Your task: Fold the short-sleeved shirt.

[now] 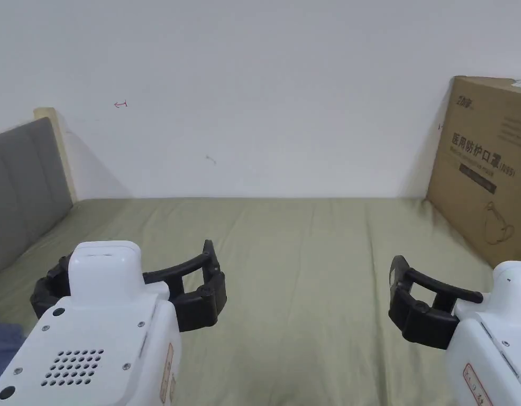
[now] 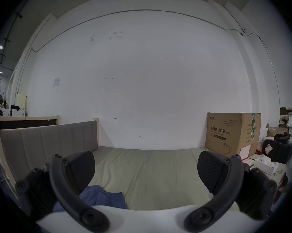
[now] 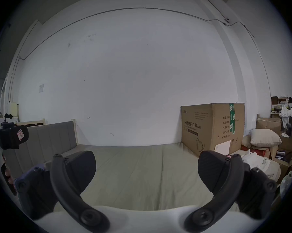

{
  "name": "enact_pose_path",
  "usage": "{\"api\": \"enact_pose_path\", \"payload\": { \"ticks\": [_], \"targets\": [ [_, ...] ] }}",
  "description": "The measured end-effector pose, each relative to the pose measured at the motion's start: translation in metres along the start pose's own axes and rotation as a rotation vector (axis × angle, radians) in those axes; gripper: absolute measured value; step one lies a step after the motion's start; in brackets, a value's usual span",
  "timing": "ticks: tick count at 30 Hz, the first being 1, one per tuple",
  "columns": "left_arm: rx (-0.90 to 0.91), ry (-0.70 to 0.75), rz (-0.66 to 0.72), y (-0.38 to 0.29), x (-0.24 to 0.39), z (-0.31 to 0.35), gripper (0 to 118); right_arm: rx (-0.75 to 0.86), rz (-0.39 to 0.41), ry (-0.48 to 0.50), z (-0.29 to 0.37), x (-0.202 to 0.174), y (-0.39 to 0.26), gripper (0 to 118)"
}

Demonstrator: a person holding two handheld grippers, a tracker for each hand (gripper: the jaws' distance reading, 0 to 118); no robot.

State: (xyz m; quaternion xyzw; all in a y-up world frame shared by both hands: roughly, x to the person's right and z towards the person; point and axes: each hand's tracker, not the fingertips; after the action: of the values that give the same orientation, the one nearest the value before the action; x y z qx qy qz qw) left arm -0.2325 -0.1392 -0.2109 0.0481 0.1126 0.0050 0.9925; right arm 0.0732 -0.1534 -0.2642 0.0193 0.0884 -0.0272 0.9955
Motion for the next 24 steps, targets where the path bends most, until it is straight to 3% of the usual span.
{"api": "enact_pose_path", "payload": {
  "ticks": [6, 9, 14, 19, 24],
  "targets": [
    [0.027, -0.025, 0.028, 0.004, -0.004, 0.000, 118, -0.025, 0.006, 0.004, -0.003, 0.000, -0.002, 118],
    [0.004, -0.131, 0.062, 0.007, -0.009, -0.002, 118, 0.000, -0.003, 0.004, 0.000, -0.001, -0.001, 118],
    [0.003, -0.033, 0.044, 0.006, -0.010, 0.001, 118, 0.001, 0.035, 0.010, -0.001, -0.006, -0.001, 118],
    [0.026, -0.019, -0.094, 0.000, 0.000, 0.003, 118, -0.004, 0.045, 0.013, 0.000, -0.009, -0.005, 118],
    [0.027, -0.036, -0.060, -0.001, 0.003, 0.006, 118, -0.012, 0.026, 0.008, 0.000, -0.010, -0.006, 118]
  ]
}}
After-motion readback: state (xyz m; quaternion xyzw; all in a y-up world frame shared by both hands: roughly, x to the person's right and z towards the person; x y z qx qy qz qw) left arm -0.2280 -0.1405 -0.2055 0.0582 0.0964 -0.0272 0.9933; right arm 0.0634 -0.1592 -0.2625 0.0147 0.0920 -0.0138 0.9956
